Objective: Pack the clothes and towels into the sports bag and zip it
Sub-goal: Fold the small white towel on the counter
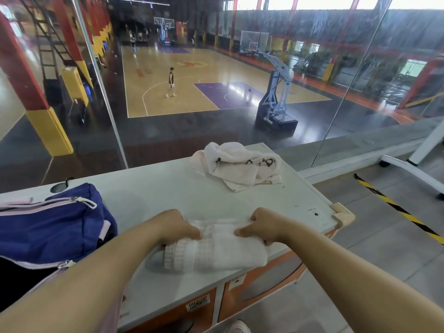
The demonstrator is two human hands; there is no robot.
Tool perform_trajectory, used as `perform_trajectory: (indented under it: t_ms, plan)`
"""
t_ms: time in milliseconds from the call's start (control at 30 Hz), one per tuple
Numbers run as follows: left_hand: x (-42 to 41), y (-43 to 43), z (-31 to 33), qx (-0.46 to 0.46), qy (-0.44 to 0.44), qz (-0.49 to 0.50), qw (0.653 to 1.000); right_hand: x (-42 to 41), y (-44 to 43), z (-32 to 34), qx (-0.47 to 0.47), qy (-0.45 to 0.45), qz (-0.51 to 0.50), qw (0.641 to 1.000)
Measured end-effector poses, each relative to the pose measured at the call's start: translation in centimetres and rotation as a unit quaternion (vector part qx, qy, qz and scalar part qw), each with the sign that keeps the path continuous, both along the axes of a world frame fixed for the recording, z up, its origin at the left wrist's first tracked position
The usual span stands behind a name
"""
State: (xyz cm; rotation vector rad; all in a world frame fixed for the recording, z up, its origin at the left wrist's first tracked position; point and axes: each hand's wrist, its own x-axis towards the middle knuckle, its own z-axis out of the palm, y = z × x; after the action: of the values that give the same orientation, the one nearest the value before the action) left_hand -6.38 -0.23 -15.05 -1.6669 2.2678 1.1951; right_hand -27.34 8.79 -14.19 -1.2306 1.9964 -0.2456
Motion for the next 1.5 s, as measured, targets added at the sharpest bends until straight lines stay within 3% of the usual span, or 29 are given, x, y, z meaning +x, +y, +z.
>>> perform_trajectory:
  t_ms: [167,533,767,867,933,1067,1167,1333,1500]
  plan:
    - [1.1,0.5,-0.1,0.024,0.014,-0.019,0.999,-0.3,0.6,-0.4,-0.017,-0.022,0.043,0.999]
    - [3.7,2.8,0.2,-0.004,0.064,-0.109,0.992,0.8,4.7,1.2,-0.236,0.040,0.123,0.963]
    - [3.5,5.0,0.2,-0.171,0.112,-0.147,0.968,2.0,6.4,2.4,-0.161,0.187,0.166,0.955]
    - [3.3,6.1,0.7,-0.291,0.098,-0.203,0.930,2.8,6.4,2.3,-0.153,0.310,0.250,0.904]
    - [3.6,6.6,1.1,-0.341,0.092,-0.235,0.906,3.6,6.3,2.1,-0.167,0.343,0.279,0.881]
    - [5.3,7.0,2.2,-0.364,0.014,-0.271,0.891,5.3,6.5,2.8,-0.154,0.289,0.270,0.905]
    - [7.5,7.3,3.2,-0.353,-0.088,-0.282,0.888,7.0,6.3,4.6,-0.150,0.331,0.288,0.886]
    - [13.1,7.9,6.4,-0.414,-0.176,-0.242,0.860,10.9,5.7,9.7,-0.187,0.393,0.285,0.854]
    - [21.5,8.8,9.7,-0.477,-0.161,-0.148,0.851,15.3,5.5,14.3,-0.300,0.427,0.239,0.819]
